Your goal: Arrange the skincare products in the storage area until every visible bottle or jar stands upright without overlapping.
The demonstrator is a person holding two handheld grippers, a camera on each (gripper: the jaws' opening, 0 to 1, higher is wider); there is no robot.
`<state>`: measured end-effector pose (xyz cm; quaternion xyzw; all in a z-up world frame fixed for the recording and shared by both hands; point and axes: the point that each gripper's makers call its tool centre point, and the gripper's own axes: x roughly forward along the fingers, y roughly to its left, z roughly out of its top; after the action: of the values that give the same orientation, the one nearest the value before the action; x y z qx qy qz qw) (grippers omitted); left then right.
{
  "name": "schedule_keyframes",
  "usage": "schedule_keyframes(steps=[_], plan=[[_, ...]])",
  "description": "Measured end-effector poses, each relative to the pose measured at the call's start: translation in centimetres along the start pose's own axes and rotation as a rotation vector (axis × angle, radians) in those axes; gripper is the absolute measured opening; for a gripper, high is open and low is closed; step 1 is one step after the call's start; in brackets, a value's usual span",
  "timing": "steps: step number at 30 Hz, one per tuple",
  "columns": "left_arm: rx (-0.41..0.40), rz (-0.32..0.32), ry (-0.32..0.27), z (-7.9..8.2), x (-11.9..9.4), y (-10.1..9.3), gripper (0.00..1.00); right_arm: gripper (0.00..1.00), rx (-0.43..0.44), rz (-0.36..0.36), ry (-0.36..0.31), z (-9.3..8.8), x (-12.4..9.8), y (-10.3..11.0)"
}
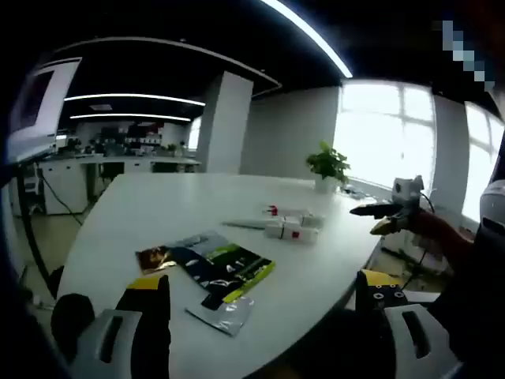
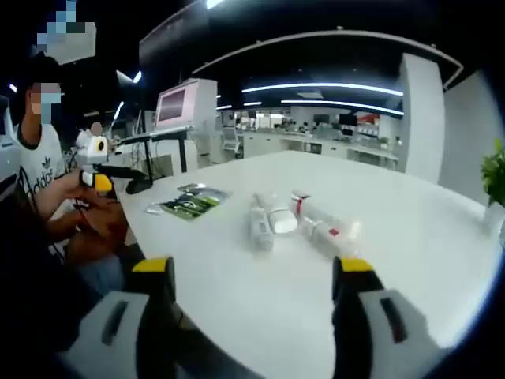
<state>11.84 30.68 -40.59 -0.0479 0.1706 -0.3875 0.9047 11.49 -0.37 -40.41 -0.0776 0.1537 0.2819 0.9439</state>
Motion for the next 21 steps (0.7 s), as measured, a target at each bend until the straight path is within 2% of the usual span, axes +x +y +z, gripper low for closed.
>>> schedule_keyframes(steps=[21], plan=[[-0.002, 0.004, 0.009, -0.2, -0.01, -0.02, 1.0, 0.82, -0.005, -0.009, 0.007, -0.08, -0.14, -0.18]])
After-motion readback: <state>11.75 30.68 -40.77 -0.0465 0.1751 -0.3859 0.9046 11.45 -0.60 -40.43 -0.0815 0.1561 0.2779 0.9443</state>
